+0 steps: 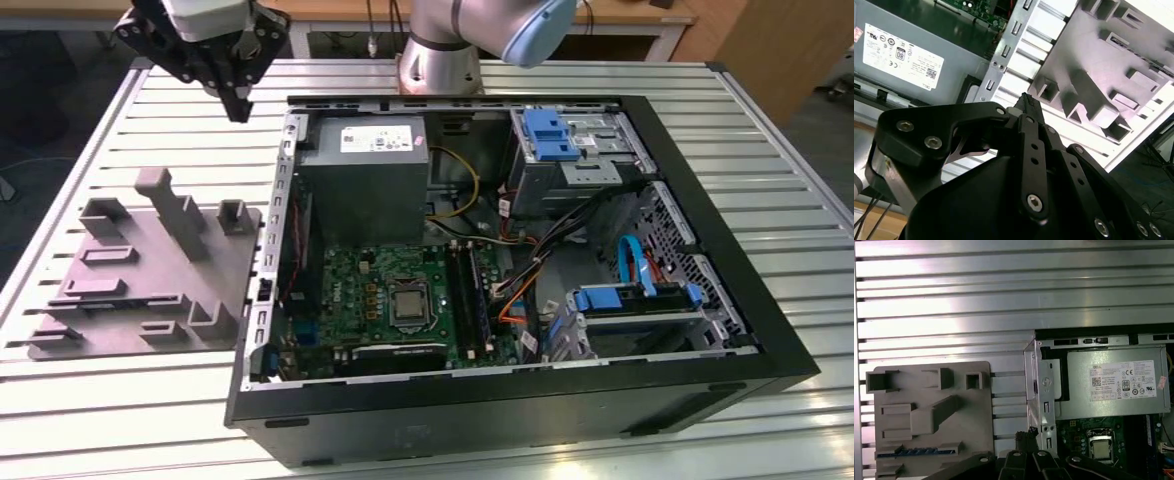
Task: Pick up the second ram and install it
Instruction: 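Reach for the second ram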
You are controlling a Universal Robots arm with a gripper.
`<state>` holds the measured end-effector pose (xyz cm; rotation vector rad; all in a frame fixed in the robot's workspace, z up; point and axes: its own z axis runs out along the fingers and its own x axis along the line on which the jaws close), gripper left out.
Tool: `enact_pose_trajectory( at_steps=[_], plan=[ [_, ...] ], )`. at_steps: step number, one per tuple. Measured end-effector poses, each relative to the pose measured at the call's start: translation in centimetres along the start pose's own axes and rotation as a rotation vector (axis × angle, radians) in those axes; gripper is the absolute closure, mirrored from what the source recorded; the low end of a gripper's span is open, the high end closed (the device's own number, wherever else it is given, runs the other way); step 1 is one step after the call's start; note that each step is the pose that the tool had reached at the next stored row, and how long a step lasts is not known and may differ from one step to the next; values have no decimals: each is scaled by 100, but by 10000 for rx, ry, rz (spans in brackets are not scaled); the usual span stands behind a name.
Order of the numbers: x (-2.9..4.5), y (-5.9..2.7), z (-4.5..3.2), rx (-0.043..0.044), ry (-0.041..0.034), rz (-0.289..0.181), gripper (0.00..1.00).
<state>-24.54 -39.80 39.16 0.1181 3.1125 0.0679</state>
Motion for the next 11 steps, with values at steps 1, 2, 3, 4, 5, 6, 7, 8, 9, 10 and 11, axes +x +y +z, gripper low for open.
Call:
enact_pose_trajectory(
  at_steps=[1, 2, 3, 4, 5, 6, 7, 8, 9, 10, 11],
  plan=[
    [28, -2, 0, 0, 0, -1, 90],
    [58, -4, 1, 0, 0, -1, 90],
    [90, -7, 3, -1, -1, -2, 90],
    [121, -9, 3, 0, 0, -2, 90],
    [152, -11, 4, 0, 1, -2, 90],
    [183, -13, 5, 0, 0, -1, 90],
    [215, -15, 6, 0, 0, 0, 90],
    [245, -17, 7, 0, 0, 0, 90],
    [274, -19, 8, 0, 0, -1, 90],
    [305, -21, 8, 0, 0, -1, 90],
    [332, -23, 9, 0, 0, -1, 90]
  ],
)
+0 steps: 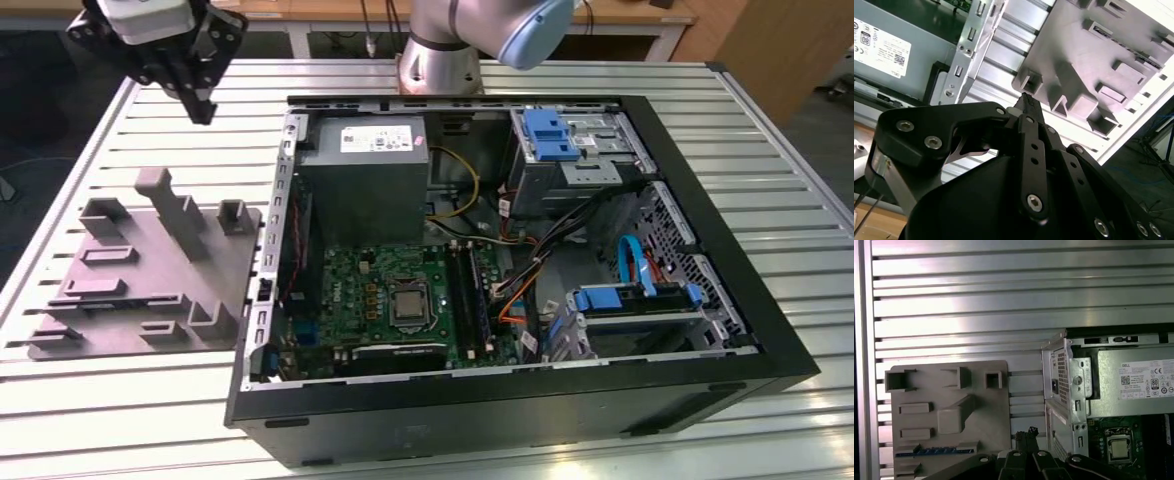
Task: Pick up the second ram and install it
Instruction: 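Reach for the second ram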
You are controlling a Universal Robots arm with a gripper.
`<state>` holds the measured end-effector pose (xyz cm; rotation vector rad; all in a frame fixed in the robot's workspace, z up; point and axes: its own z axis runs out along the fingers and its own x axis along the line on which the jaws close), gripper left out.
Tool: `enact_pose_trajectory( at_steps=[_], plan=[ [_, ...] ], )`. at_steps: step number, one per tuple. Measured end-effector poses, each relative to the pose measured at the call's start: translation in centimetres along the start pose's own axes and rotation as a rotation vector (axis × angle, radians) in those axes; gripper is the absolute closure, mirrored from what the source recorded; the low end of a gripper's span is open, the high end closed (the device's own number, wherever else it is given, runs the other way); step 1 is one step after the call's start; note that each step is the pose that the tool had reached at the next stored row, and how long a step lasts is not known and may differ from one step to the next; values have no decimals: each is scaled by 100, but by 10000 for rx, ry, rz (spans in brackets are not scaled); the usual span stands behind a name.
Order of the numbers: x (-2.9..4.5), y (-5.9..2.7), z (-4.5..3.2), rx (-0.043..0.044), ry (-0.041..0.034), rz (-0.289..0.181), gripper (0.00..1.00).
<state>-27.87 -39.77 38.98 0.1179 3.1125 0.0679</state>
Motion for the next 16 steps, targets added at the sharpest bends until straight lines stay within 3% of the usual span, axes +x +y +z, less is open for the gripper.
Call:
enact_pose_trajectory(
  at_steps=[16],
  plan=[
    [385, -26, 14, 0, 0, 1, 90]
  ],
)
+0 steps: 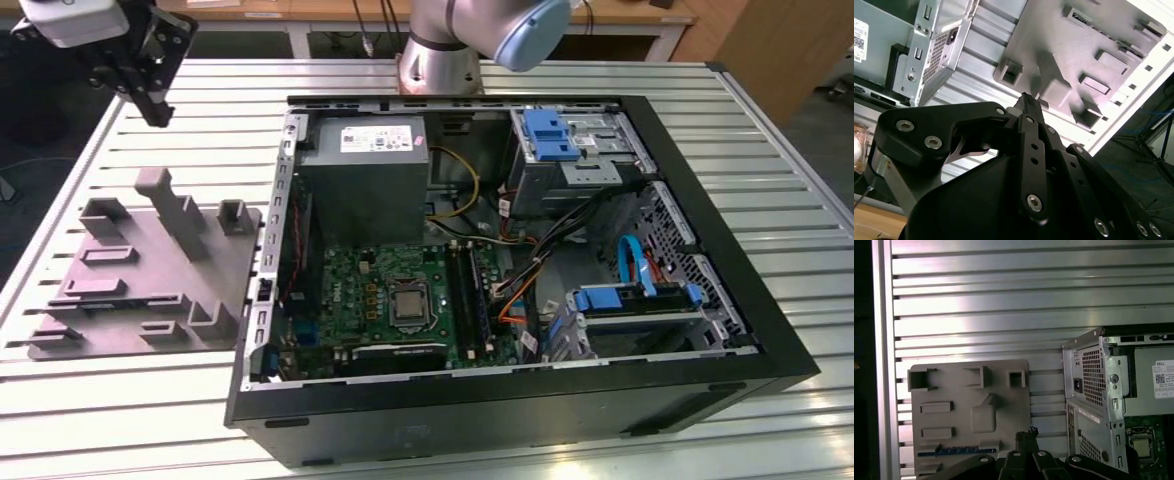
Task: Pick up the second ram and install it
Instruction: 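Reach for the second ram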
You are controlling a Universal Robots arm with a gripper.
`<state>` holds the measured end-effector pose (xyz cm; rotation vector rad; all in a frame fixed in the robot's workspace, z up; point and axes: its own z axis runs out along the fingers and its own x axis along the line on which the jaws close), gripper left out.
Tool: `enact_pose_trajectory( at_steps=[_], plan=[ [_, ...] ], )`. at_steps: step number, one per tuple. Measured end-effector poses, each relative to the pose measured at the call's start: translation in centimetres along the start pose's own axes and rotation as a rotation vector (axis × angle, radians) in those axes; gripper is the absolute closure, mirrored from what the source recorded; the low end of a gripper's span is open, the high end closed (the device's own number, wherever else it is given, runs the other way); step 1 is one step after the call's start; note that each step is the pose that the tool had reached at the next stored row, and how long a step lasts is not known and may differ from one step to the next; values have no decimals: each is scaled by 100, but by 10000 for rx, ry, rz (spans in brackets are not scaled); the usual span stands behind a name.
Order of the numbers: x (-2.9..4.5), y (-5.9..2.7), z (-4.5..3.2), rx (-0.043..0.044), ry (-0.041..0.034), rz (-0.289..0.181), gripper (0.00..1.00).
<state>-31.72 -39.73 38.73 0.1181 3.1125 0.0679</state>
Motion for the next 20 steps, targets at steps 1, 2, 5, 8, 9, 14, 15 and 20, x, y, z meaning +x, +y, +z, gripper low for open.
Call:
enact_pose_trajectory(
  at_steps=[1, 2, 5, 8, 9, 14, 15, 20],
  plan=[
    [24, -2, 1, 0, 0, -1, 90],
    [47, -3, 1, 1, 1, -1, 90],
    [117, -8, 5, 0, 0, -1, 90],
    [181, -11, 9, 0, 0, 0, 90],
    [202, -13, 10, 0, 0, 0, 90],
    [294, -18, 18, 0, 0, 0, 90],
    [311, -20, 20, 0, 0, -1, 90],
    [403, -27, 30, 0, 0, -1, 90]
  ],
)
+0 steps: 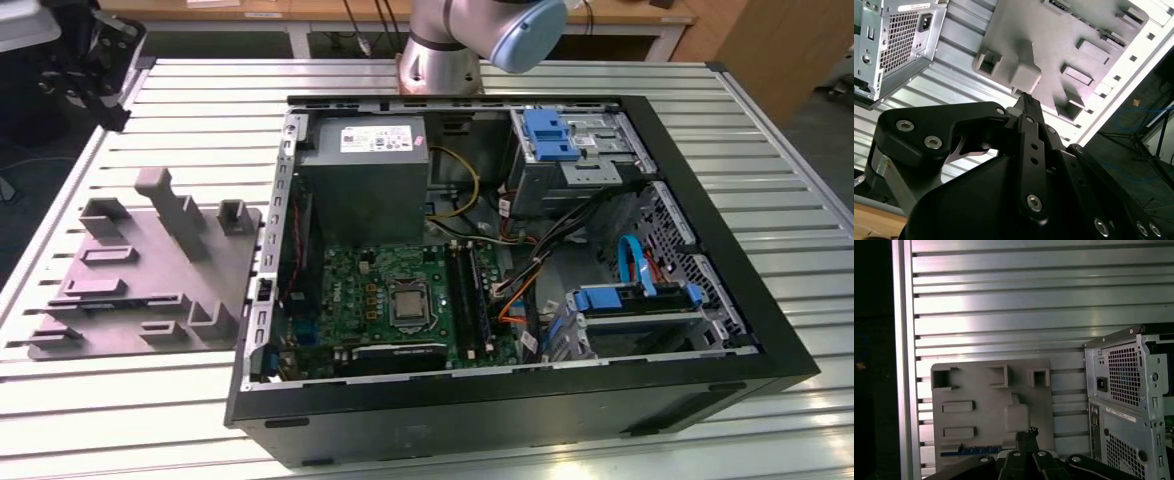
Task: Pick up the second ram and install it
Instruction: 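Reach for the second ram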
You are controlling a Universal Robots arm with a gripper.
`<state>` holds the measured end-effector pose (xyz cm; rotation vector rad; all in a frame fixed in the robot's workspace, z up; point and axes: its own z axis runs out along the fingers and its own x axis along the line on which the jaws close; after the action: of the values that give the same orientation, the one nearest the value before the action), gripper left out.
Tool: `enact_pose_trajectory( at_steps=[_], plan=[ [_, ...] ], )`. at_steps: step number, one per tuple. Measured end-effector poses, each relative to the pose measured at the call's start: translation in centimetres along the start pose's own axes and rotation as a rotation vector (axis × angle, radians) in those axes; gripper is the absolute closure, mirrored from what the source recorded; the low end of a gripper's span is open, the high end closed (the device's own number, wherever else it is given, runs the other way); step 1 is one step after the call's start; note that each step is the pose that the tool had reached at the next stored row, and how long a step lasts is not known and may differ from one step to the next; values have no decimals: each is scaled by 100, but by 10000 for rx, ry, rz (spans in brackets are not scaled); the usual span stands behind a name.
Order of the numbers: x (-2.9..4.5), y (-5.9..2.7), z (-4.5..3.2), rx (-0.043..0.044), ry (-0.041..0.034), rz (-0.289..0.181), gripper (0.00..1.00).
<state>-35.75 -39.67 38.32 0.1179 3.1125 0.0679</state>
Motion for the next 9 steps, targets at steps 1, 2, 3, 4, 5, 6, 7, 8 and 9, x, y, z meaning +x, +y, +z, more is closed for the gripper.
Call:
enact_pose_trajectory(
  at_steps=[1, 2, 3, 4, 5, 6, 7, 8, 9],
  plan=[
    [20, -1, 2, 0, 0, 0, 90],
    [41, -3, 4, 1, 1, 1, 90],
    [62, -5, 6, 1, 0, 0, 90],
    [83, -6, 8, 0, 0, 1, 90],
    [122, -9, 13, 0, -1, 1, 90],
    [144, -11, 15, 0, 0, 1, 90],
    [184, -15, 19, 0, 0, 0, 90],
    [205, -16, 22, 1, 1, 0, 90],
    [226, -18, 25, 0, 0, 0, 90]
  ],
)
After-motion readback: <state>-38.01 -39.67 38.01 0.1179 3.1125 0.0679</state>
